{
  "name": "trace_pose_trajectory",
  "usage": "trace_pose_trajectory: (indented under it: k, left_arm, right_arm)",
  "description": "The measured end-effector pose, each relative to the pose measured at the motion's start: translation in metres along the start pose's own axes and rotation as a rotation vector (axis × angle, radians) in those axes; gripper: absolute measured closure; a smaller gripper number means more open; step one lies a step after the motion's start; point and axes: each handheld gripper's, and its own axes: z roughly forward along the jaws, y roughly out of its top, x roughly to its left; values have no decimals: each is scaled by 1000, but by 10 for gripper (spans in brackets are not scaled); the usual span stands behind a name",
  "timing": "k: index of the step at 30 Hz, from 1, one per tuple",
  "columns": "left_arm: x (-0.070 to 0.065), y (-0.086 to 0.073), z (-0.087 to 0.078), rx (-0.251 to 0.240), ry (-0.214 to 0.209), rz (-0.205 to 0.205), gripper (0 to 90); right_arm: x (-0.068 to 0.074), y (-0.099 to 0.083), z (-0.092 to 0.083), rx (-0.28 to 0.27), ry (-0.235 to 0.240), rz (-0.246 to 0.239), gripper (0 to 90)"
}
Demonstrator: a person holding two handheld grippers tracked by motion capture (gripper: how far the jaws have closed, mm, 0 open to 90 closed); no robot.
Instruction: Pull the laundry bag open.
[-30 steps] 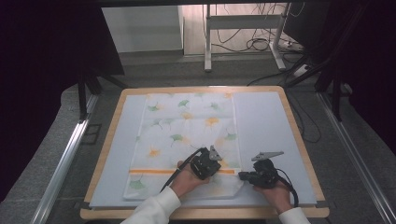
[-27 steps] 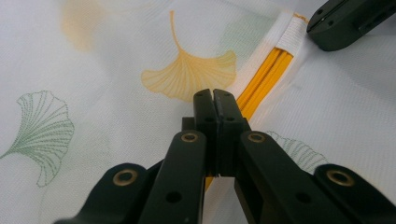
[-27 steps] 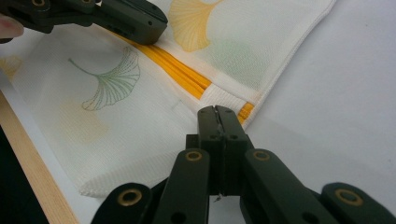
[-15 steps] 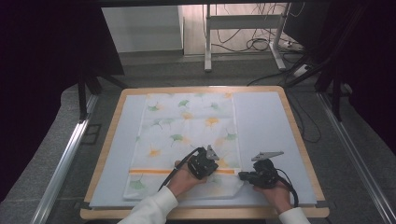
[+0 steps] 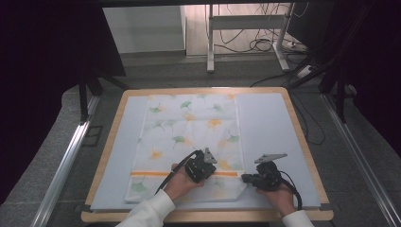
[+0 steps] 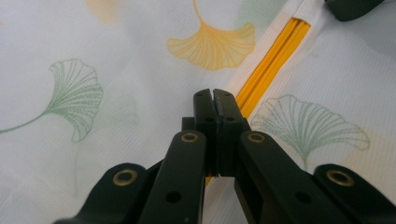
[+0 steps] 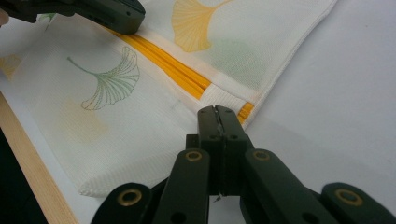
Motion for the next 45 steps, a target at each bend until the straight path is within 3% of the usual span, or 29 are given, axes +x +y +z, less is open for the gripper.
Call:
trace_pose_trajectory:
  k: [7, 36, 45]
  left_arm:
    - [6, -6, -4, -3, -10, -20, 900]
    - [10, -11, -10, 22, 11, -18, 900]
    - [15, -16, -13, 25, 13, -40, 900]
  right_arm:
    - [0, 0, 0, -1, 0, 0, 896]
    - [1, 0, 0, -1, -2, -5, 896]
    - [1, 0, 0, 0, -2, -9, 896]
